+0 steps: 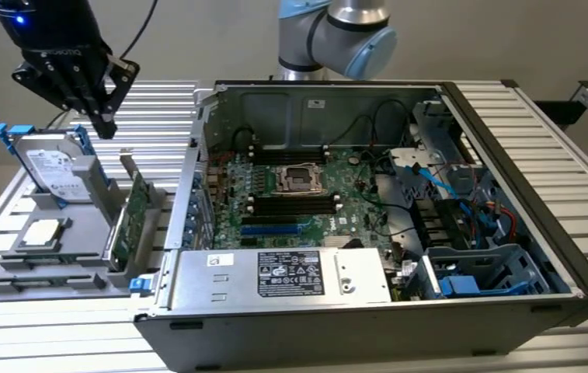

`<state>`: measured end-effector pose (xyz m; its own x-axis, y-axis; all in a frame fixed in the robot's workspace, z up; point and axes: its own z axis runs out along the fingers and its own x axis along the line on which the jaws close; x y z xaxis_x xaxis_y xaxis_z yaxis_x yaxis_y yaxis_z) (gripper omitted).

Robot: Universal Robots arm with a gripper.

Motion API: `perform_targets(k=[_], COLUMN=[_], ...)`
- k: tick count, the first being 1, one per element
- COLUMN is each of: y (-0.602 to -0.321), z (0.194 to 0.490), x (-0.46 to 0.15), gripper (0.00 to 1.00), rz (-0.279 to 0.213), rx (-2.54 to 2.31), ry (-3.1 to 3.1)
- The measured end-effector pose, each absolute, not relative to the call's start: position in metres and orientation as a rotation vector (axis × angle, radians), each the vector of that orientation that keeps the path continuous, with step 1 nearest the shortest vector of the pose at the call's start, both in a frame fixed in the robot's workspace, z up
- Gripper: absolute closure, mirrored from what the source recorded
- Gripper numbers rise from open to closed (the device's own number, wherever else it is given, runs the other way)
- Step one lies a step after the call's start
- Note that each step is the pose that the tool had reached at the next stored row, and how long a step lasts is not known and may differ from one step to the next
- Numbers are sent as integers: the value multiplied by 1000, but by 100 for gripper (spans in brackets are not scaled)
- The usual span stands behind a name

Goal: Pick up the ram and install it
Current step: 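Reach for the ram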

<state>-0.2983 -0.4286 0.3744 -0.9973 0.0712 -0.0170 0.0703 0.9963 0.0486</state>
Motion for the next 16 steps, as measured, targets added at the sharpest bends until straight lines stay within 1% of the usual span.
perform_targets(k=[8, 16], y=[-442, -470], z=[369, 367], x=[-325, -346], gripper=[89, 89], rz=[75, 75], rx=[111, 111], ry=[3121, 3121])
